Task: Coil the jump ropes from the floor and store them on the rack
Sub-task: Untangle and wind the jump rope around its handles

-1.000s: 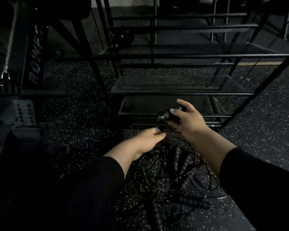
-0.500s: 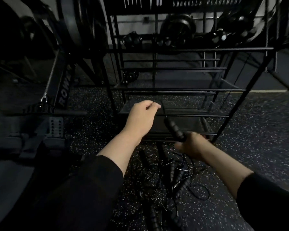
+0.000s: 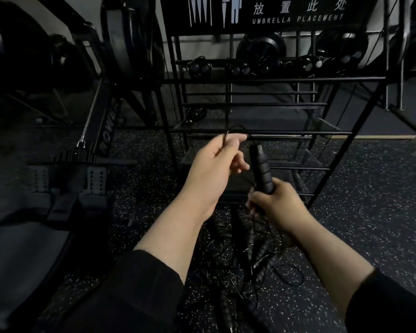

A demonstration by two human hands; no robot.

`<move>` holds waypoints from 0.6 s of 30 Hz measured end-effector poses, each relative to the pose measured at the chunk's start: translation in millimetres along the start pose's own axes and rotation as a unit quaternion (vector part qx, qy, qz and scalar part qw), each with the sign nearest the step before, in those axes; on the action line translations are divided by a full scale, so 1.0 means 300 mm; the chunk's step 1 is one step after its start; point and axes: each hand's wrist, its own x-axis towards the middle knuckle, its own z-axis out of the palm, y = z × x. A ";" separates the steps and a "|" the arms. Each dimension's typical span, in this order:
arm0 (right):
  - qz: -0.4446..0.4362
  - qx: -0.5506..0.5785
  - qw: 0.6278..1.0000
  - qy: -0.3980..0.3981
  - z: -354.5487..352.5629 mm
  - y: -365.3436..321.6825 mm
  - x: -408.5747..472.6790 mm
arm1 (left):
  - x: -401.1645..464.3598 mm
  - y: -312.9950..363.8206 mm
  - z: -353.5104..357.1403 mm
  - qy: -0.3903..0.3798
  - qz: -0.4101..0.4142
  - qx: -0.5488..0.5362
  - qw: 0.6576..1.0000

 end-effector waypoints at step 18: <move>0.062 0.312 0.947 0.036 -0.101 -0.159 0.105 | 0.083 -0.225 -0.012 -0.214 -0.163 0.322 0.908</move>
